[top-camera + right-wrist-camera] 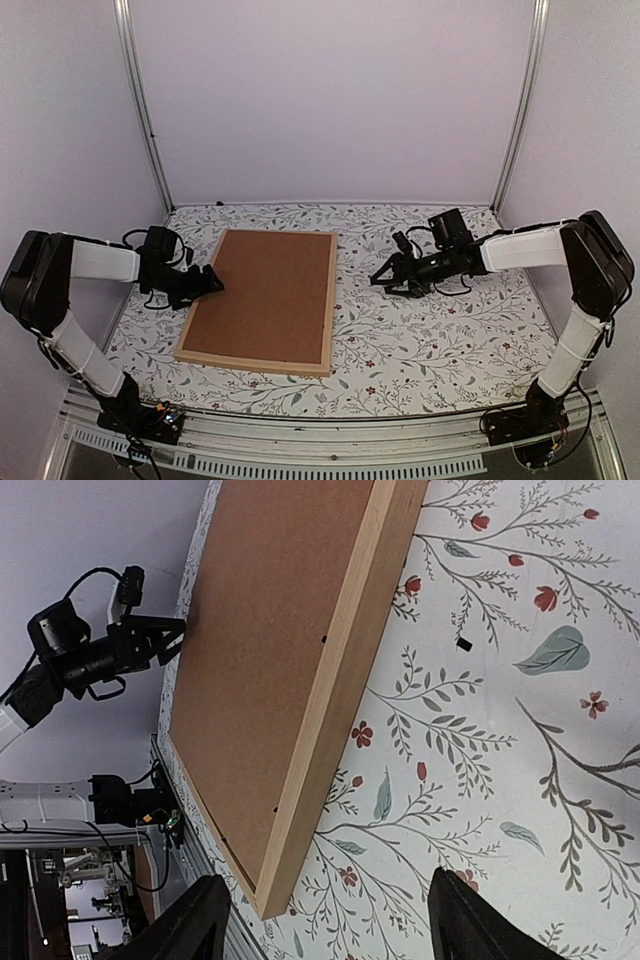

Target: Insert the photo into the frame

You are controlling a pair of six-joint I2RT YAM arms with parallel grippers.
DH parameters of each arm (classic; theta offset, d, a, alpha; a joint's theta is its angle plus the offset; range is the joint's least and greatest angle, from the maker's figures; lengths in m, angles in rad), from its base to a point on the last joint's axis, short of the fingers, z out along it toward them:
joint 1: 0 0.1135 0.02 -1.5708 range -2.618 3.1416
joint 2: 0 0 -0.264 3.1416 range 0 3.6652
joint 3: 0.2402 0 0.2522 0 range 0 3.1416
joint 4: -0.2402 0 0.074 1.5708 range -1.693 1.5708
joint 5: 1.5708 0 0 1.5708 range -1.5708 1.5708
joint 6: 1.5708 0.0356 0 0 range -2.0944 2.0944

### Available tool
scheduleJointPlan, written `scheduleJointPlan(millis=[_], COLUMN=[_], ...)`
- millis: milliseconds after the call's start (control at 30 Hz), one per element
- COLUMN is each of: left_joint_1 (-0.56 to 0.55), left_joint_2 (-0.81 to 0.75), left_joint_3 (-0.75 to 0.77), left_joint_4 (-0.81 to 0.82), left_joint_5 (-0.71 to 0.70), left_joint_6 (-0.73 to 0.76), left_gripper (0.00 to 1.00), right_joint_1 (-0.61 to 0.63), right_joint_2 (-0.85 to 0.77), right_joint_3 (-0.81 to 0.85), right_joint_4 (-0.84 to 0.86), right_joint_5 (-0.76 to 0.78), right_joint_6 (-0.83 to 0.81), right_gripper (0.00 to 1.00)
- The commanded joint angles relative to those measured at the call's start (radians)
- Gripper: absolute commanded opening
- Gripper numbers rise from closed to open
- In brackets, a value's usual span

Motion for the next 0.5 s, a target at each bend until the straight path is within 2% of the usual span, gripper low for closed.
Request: scheduleJointPlan(millis=[0, 133, 267, 367, 467], left_joint_1=[-0.021, -0.114, -0.282, -0.418, -0.538], left_joint_2=[-0.038, -0.116, -0.201, -0.191, -0.135], left_joint_3=[-0.068, -0.138, -0.209, -0.205, -0.137], left_joint_4=[0.087, 0.108, 0.158, 0.215, 0.233], left_joint_5=[0.147, 0.126, 0.079, 0.087, 0.115], left_joint_6=[-0.054, -0.130, -0.253, -0.313, -0.314], left_gripper=[0.94, 0.93, 0.93, 0.92, 0.92], right_joint_1=[0.006, 0.005, 0.001, -0.020, -0.060], right_joint_2=[0.025, 0.037, 0.038, 0.031, 0.009], right_joint_3=[0.010, 0.025, 0.048, 0.076, 0.104], right_joint_4=[0.028, 0.012, -0.027, -0.076, -0.123], right_joint_5=[-0.006, 0.000, 0.032, 0.087, 0.153], right_joint_6=[0.003, -0.006, -0.027, -0.052, -0.072], right_gripper=[0.72, 0.72, 0.72, 0.72, 0.72])
